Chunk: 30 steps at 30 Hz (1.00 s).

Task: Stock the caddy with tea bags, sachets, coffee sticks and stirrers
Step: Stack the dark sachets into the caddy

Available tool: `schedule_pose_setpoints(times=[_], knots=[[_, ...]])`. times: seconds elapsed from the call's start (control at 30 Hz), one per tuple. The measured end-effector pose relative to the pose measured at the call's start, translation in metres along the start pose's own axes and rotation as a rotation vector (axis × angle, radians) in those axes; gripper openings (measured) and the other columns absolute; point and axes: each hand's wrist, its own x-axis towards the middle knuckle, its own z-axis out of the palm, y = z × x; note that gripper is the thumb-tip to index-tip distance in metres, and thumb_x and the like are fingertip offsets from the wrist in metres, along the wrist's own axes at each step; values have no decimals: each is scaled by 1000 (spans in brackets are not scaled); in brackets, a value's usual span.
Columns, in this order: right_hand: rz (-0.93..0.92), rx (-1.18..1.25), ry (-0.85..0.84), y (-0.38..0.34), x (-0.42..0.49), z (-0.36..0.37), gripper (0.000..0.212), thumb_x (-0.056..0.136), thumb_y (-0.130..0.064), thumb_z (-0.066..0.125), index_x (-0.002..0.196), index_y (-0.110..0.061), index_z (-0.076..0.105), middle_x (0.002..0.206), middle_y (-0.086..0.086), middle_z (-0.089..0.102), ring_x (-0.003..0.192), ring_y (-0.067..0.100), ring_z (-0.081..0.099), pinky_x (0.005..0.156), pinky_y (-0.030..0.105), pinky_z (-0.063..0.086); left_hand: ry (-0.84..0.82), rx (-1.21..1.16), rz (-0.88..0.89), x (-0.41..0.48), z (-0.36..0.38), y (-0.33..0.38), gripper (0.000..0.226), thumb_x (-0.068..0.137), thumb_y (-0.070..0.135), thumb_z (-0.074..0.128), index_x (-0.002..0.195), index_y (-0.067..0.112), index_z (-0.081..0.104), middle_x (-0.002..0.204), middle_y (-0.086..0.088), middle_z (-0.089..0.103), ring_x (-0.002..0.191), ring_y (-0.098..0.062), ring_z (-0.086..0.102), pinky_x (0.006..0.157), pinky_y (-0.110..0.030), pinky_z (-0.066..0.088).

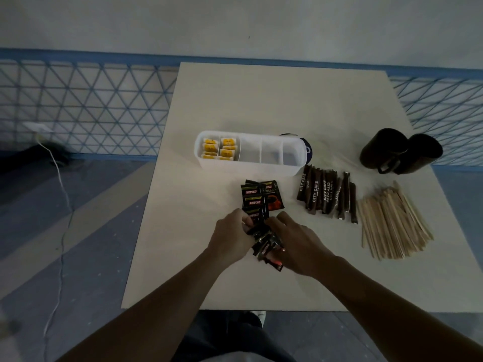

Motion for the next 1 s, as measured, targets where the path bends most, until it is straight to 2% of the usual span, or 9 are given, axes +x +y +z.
schedule_pose_setpoints(times=[0.17,0.3,0.43,0.5,0.63,0.7,0.8,0.9,1.0], knots=[[34,83,55,2,2,-15,46,84,-35,75,124,-25,55,111,-7,63,78,12,58,64,28,43,-3,-90,8,5,0,6,17,80,9,70,92,18,61,86,0,71,79,-18,69,69,-34,56],[123,258,28,0,3,-20,47,82,-30,79,123,-29,56,103,-7,69,68,9,63,65,35,56,-12,-149,22,8,1,7,19,81,10,72,94,19,61,87,0,71,82,-18,68,73,-36,58],[170,394,49,2,4,-27,43,81,-24,81,119,-26,62,91,-11,64,67,3,62,57,13,45,10,-262,7,12,-2,8,18,84,19,72,98,21,60,95,2,69,88,-17,68,79,-42,59],[182,444,78,1,8,-31,38,81,-22,82,114,-27,64,96,-12,65,78,5,62,63,13,44,2,-326,-12,12,-7,10,20,88,29,67,105,22,60,100,3,68,93,-17,67,83,-44,59],[240,504,137,-4,18,-43,26,81,-24,81,98,-31,63,88,-12,66,71,5,63,59,20,49,-111,-389,-10,8,-17,16,30,97,44,51,116,21,58,109,1,67,101,-17,66,90,-47,56],[264,588,165,-9,23,-50,24,80,-25,81,95,-31,64,87,-9,69,69,6,64,59,25,51,-210,-466,0,5,-20,18,27,100,41,48,119,23,55,113,2,65,105,-16,64,90,-44,57],[319,736,215,-21,32,-58,27,82,-17,80,101,-28,64,91,-2,70,60,3,62,54,21,50,-293,-484,51,7,-26,16,28,97,23,58,123,27,48,114,2,64,106,-19,65,86,-39,59],[326,891,264,-37,40,-65,33,85,-7,76,114,-17,63,93,4,70,54,-1,60,50,16,47,-264,-516,62,13,-32,14,27,96,10,58,116,26,52,107,-9,70,93,-30,70,86,-48,58],[348,989,285,-48,49,-63,29,91,-5,68,119,-10,63,86,6,70,55,4,61,51,20,47,-241,-563,93,19,-44,13,25,97,5,52,104,29,57,100,-6,72,86,-26,68,86,-45,58]])
